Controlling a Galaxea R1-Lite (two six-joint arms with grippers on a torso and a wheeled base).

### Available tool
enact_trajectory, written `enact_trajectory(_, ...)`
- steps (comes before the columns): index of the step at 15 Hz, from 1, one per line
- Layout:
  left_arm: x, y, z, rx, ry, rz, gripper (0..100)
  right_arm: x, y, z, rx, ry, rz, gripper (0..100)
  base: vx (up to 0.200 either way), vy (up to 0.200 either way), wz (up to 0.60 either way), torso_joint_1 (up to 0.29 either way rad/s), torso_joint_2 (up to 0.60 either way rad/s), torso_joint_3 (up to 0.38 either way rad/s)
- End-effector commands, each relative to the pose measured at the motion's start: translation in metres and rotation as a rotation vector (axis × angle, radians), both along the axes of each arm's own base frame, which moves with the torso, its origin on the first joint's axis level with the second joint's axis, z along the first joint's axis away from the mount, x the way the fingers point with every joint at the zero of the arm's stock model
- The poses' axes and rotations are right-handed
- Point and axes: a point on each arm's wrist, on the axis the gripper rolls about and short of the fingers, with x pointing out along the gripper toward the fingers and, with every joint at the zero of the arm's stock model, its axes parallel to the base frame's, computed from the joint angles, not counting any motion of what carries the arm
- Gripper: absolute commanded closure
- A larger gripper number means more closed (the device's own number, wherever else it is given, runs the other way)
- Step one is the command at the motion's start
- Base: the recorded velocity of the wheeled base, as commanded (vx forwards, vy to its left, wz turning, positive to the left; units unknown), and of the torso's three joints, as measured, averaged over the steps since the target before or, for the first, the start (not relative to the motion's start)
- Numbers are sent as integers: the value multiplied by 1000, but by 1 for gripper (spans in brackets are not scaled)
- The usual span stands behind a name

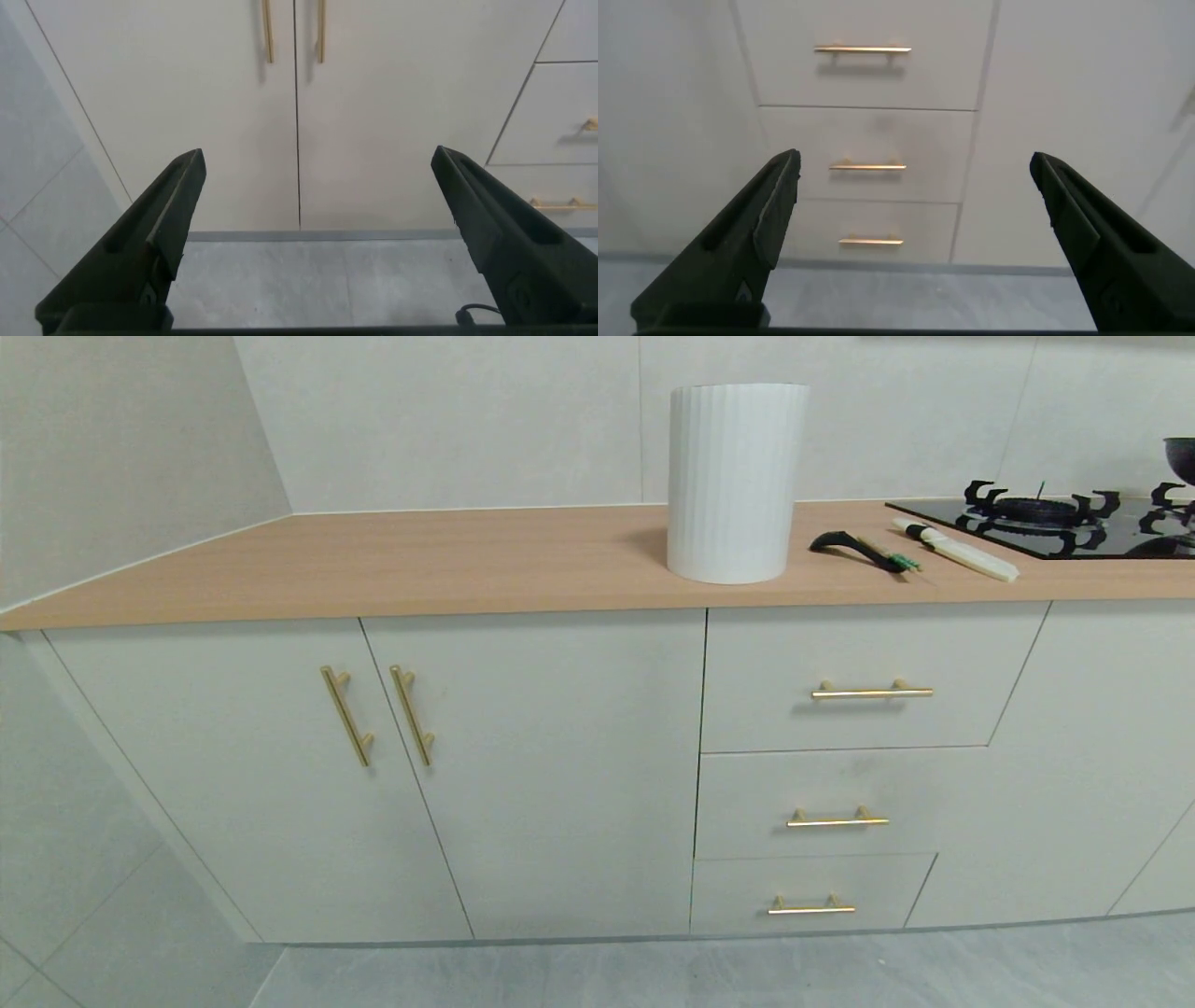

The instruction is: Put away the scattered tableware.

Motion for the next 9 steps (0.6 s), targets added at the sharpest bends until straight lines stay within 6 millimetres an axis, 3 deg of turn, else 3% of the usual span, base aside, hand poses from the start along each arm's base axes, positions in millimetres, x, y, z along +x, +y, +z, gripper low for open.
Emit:
enact_trajectory(1, 0, 0, 0, 0, 0, 1, 0, 33, 2, 25, -5, 208, 113, 0, 0, 0, 0, 0, 0, 0)
enact_trajectory(2, 0, 0, 0, 0, 0, 1, 0, 43, 4, 29, -7, 265, 138, 0, 0, 0, 0, 0, 0, 0)
enact_trajectory(6, 0, 0, 0, 0, 0, 1, 0, 121, 18, 56, -29, 515, 222, 0, 0, 0, 0, 0, 0, 0)
enact_trajectory(8, 0, 0, 0, 0, 0, 1, 0, 155, 24, 55, -33, 575, 221, 0, 0, 0, 0, 0, 0, 0)
enact_trajectory(9, 0, 0, 0, 0, 0, 1, 0, 182, 28, 48, -35, 612, 216, 0, 0, 0, 0, 0, 0, 0)
